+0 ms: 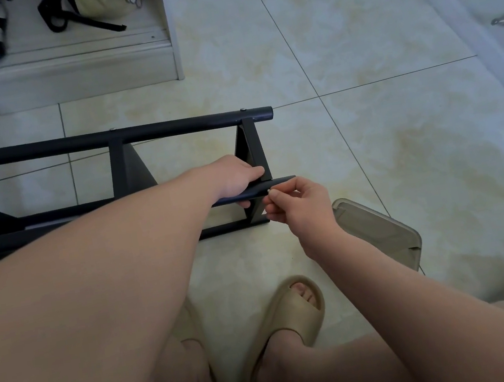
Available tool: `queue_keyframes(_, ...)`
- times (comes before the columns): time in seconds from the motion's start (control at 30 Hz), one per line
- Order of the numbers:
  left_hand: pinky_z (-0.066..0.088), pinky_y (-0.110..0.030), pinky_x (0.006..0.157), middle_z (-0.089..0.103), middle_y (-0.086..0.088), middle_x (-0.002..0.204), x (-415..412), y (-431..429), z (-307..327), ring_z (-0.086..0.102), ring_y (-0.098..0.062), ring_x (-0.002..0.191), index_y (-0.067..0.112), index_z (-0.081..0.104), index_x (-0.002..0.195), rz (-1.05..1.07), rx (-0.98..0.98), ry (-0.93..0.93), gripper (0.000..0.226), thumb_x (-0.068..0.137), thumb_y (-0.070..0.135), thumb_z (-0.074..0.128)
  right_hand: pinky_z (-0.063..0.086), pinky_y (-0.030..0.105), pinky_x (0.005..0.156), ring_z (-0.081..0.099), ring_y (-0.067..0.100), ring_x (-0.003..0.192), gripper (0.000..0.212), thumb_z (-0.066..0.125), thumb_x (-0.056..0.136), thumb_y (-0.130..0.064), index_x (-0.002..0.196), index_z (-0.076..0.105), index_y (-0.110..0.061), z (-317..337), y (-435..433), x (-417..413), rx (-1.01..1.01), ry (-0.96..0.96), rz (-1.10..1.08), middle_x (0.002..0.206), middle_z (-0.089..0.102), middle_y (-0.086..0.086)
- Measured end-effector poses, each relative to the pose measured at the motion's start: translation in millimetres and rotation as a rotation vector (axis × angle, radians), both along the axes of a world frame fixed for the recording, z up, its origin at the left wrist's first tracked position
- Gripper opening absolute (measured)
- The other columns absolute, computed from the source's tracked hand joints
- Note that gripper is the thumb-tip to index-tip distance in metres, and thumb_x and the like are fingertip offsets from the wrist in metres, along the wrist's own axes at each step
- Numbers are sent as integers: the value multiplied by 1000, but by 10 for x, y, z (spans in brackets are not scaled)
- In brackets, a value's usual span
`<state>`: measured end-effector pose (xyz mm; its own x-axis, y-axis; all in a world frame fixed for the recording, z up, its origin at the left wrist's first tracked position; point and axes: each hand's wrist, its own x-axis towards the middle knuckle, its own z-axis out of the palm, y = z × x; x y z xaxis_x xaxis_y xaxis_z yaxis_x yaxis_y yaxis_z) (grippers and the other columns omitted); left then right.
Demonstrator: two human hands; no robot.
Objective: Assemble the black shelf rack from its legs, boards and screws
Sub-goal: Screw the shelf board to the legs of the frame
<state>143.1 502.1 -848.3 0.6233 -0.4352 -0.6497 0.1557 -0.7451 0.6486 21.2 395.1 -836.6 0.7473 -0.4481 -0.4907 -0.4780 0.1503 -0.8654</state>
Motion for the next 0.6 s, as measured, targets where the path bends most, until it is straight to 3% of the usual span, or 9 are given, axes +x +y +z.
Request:
queue_keyframes(0.13,41,-25,73,64,9,49,-7,1,23,66,-6,50,15,69,104,-12,6,0,37,102,43,45,56,23,59,61,7,51,24,59,96,3,77,59,-11,-12,42,7,-158,-5,49,60,66,-4)
queue_keyframes(0.33,45,-29,96,70,-1,73,3,4,-40,71,-13,60,5,70,107,5,-7,-13,45,102,43,47,58,28,66,63,6,55,24,59,96,1,77,59,-14,-32,69,-27,-265,-21,88,67,67,-1)
queue_keyframes(0.53,46,-37,101,77,-8,90,6,4,-34,75,-19,75,3,69,108,-25,-6,-18,46,102,41,45,57,23,60,61,5,51,23,59,95,3,77,58,-11,-16,106,19,-213,-10,42,67,67,2)
queue_keyframes(0.6,47,-34,98,76,-6,85,2,7,-30,75,-18,74,4,69,109,-29,-1,-21,46,102,42,45,57,22,60,61,5,51,22,58,96,4,78,58,-10,-15,91,6,-186,-27,51,68,67,3)
